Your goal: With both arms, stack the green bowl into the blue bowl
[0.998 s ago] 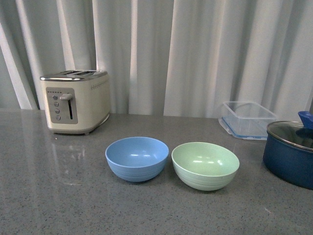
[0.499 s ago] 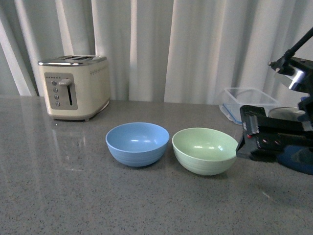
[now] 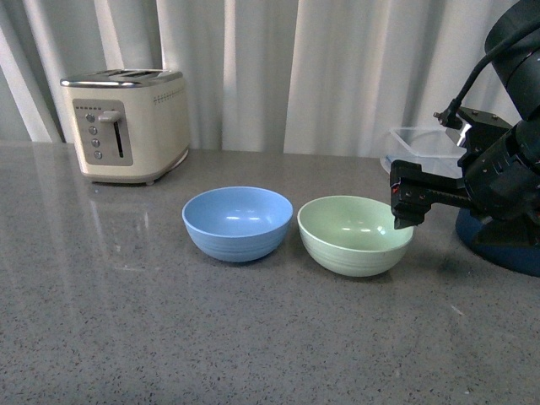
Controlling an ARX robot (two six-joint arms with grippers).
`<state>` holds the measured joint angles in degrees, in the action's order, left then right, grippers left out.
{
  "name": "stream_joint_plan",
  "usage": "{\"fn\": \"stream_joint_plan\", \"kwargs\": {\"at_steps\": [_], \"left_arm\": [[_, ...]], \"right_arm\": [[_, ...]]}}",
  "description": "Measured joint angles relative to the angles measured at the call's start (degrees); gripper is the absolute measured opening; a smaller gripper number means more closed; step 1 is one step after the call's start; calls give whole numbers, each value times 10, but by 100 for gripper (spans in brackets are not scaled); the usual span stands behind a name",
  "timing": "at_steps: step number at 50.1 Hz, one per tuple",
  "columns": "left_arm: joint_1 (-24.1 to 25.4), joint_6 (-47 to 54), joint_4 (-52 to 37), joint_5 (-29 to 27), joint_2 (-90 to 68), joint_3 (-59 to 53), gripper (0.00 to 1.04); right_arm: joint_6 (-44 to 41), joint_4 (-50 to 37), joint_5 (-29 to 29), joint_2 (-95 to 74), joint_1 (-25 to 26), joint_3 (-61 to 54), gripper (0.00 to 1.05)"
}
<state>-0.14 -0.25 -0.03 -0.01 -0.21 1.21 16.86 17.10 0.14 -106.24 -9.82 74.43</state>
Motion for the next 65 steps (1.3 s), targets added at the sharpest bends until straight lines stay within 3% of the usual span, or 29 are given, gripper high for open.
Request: {"fn": "stream_joint_plan", "kwargs": {"at_steps": [34,52,61,65], "left_arm": [[0,0,0,0,0,0,98],[0,0,0,0,0,0,98],[0,0,0,0,0,0,98],[0,0,0,0,0,0,98]], "right_arm": [[-21,-2,9,-72,-12,41,94],[-37,-19,18,-91,-14,58,28],[-35,-22,25,-92,-13,58,6],[-37,-28,32,-87,-12,58,1]]}}
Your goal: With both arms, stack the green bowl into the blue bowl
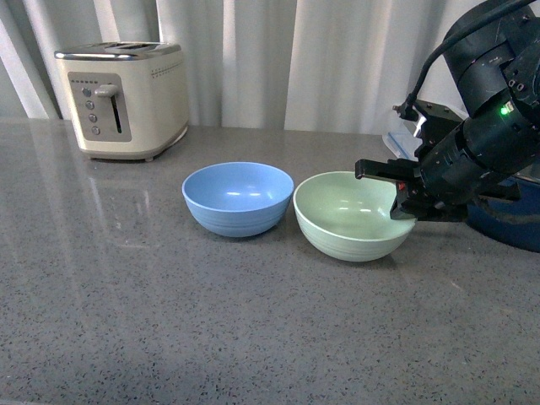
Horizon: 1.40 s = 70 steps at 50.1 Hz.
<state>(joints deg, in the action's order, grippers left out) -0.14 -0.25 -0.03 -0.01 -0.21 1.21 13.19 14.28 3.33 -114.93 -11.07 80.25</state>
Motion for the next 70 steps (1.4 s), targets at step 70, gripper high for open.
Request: {"fn": "stream_joint_plan", "kwargs": {"at_steps": [70], "left_arm": [[0,0,0,0,0,0,98]], "right_arm": [[-49,66,69,-59,-84,221,1]]}}
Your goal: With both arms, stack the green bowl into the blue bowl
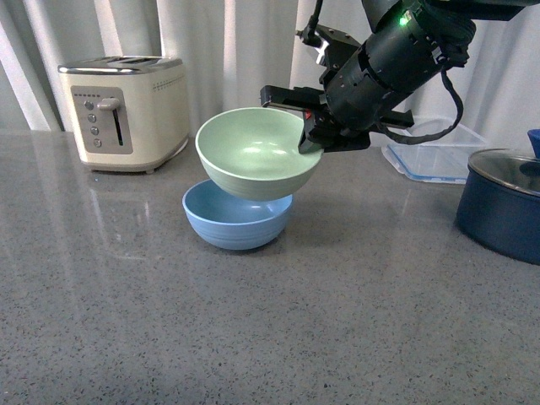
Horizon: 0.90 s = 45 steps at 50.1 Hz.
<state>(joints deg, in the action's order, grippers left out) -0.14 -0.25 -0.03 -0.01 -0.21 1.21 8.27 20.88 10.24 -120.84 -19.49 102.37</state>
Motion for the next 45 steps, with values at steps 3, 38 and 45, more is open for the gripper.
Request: {"fn": "stream_joint_plan", "kwargs": {"at_steps": [3,38,45], "left_arm": [[0,0,0,0,0,0,98],[0,0,0,0,0,0,98],[0,0,0,0,0,0,98]], "right_arm": [[-2,2,2,-5,-3,3,1],[-28,19,24,-61,-43,38,1],[-31,21,25,-75,-51,54,1]]}}
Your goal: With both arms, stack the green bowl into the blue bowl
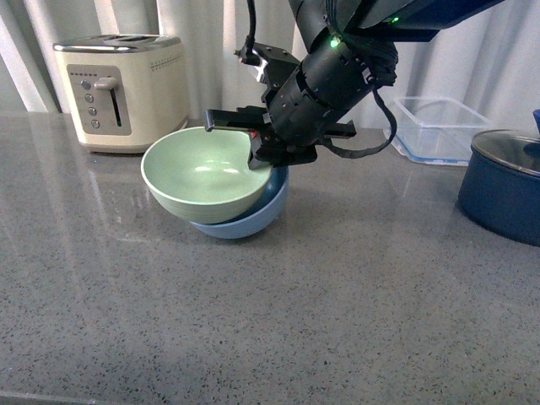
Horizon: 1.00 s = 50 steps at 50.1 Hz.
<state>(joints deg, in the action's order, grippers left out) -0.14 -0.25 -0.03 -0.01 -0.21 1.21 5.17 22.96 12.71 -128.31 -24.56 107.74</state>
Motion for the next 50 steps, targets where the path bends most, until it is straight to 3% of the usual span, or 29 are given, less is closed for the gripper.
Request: {"fn": "stream_joint_plan", "kwargs": {"at_steps": [3,9,11,23,31,50], "left_arm": [[0,0,0,0,0,0,98],[0,0,0,0,0,0,98],[0,0,0,0,0,0,98],[0,0,0,0,0,0,98],[0,0,0,0,0,0,98],[0,0,0,0,0,0,98]], "right_arm": [[-1,2,6,-3,-1,4,3],[-2,5,12,-7,-2,9,22],[-3,6,13,-7,-2,10,23],[-7,20,25,-7,19,24,73],[-9,20,30,-5,35,24,94],[-18,5,44,58,77,-33,95]]}}
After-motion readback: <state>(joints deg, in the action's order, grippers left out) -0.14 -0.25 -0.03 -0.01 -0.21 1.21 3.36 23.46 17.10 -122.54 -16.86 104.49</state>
